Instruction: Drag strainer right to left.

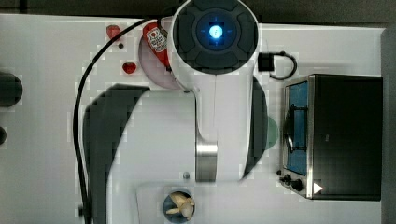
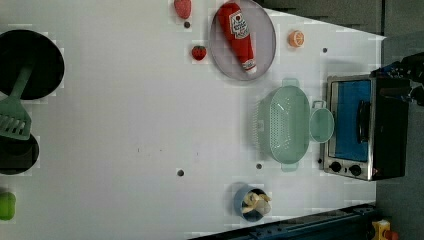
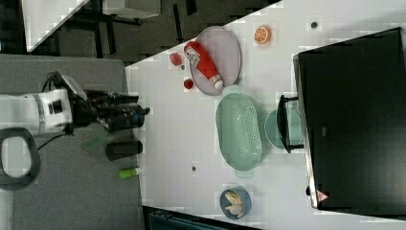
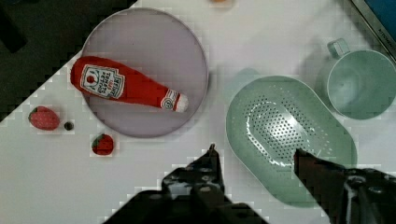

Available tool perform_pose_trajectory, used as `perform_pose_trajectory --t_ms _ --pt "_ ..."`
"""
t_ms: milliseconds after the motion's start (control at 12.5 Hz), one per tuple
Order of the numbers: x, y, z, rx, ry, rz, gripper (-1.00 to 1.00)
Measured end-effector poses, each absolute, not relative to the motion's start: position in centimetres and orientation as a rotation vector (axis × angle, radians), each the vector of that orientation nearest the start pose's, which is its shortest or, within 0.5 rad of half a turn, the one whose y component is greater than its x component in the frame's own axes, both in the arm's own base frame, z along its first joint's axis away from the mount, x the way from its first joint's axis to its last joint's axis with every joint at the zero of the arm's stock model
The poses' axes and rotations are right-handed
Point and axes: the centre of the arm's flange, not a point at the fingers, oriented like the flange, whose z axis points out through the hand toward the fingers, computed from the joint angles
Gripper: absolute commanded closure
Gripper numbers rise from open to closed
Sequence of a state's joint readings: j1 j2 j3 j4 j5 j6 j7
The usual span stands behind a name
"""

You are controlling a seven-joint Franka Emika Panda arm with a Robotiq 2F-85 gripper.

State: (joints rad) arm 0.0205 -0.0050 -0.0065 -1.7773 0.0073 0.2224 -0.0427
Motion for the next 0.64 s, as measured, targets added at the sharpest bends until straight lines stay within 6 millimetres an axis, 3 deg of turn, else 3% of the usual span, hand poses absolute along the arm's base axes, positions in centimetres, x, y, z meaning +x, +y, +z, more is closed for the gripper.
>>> perform_pose_trajectory --t_ms 80,160,240,320,480,640 --pt "51.7 0.3 53.8 -2.940 1.190 0.139 -0.58" --pt "46.8 -0.4 54.3 -2.945 1.239 0.260 -0.80" --pt "43.0 -1.4 55.6 -2.921 1.268 0.272 -1.00" --pt "40.3 -2.4 57.8 -2.907 1.301 0.201 -1.00" --pt "36.8 -3.4 62.6 -2.862 1.306 -0.046 -1.00" --pt "36.2 -3.5 64.3 -2.807 1.324 -0.177 -1.00"
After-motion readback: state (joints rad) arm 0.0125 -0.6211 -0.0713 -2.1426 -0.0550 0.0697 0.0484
